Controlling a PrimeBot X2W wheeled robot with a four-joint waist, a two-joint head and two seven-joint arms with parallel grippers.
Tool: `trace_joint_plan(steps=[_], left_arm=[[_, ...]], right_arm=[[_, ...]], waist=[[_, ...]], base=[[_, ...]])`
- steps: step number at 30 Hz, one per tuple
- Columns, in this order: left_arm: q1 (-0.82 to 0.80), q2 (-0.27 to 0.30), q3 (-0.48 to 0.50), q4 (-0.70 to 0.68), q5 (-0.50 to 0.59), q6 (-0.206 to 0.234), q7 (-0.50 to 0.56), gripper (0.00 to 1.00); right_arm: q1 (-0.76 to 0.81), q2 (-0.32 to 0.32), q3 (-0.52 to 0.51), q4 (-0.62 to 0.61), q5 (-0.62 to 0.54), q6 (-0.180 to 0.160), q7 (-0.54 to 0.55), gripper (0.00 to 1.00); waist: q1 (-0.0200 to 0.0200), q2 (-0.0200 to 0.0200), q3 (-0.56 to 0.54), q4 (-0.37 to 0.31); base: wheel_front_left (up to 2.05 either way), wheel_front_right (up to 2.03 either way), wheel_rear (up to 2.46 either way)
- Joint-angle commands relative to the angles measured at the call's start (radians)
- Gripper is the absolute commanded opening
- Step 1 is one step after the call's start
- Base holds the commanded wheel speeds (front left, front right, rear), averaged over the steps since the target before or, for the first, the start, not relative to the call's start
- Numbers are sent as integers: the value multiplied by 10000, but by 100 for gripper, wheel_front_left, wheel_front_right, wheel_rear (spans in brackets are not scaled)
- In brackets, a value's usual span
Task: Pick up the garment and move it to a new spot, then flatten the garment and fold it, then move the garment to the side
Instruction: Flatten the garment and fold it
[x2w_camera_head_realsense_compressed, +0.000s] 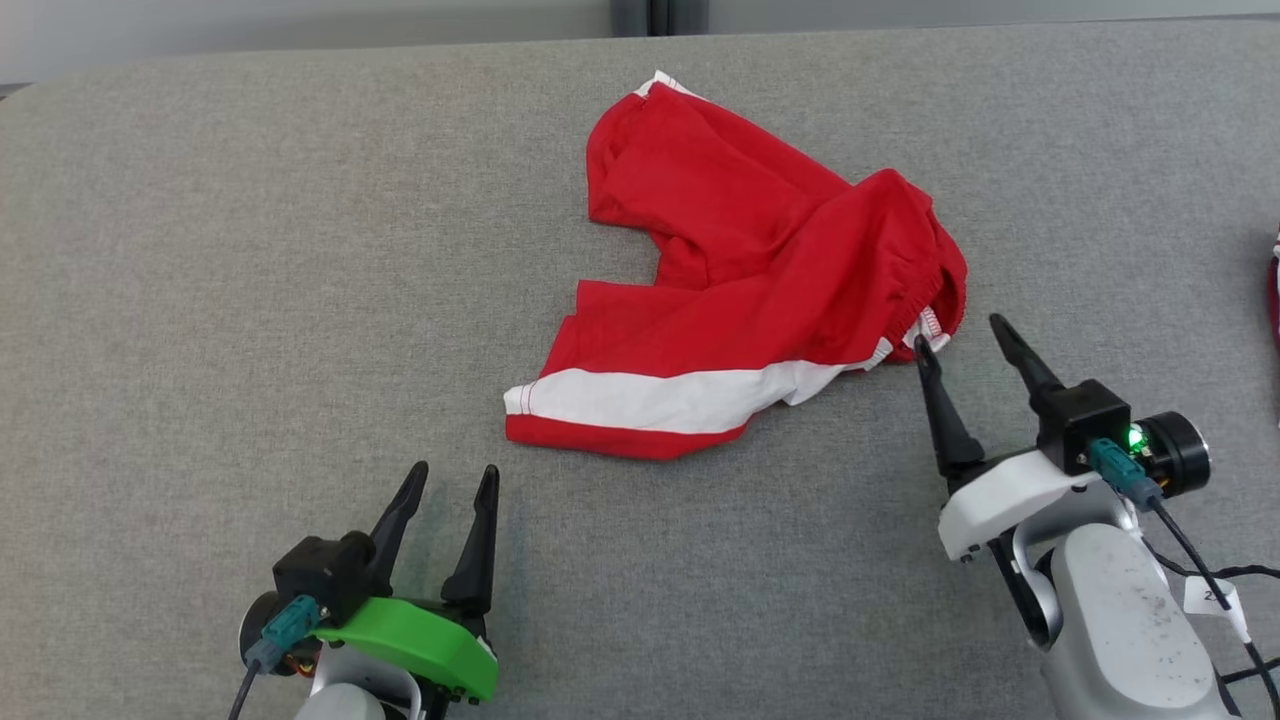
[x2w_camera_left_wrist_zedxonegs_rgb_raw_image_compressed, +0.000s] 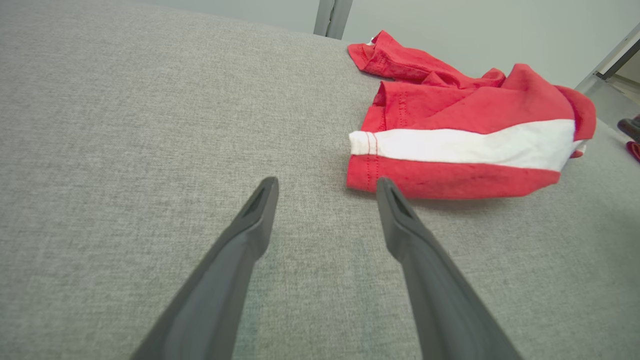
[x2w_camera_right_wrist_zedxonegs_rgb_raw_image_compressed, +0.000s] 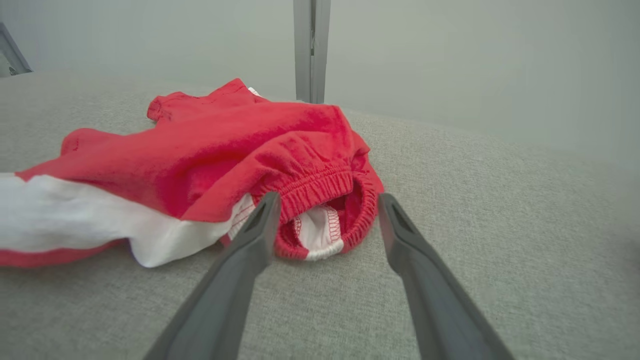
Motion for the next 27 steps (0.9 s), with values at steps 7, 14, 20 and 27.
trace_joint_plan(steps=[7,14,20,27], left_arm=[[-138,137,-7,63,-76,33,3,100],[-298,138,-22,27,-147,33,3,100],[-365,168,-40,-5,-149,33,3,100],[-450,188,-79,-36,-151,33,3,100]], right_arm=[[-280,-35,692,895,89,-17,-42,100],[-617,-28,815,1247,457,-17,-42,87],[-726,-28,992,953,723,-17,-43,84],[-643,-31,1175,500,975,-17,-43,95]], waist=[[0,-1,308,244],[0,-1,542,455],[0,-1,655,511],[0,-1,666,509]], base=[[0,0,0],[0,0,0],[0,0,0],[0,0,0]])
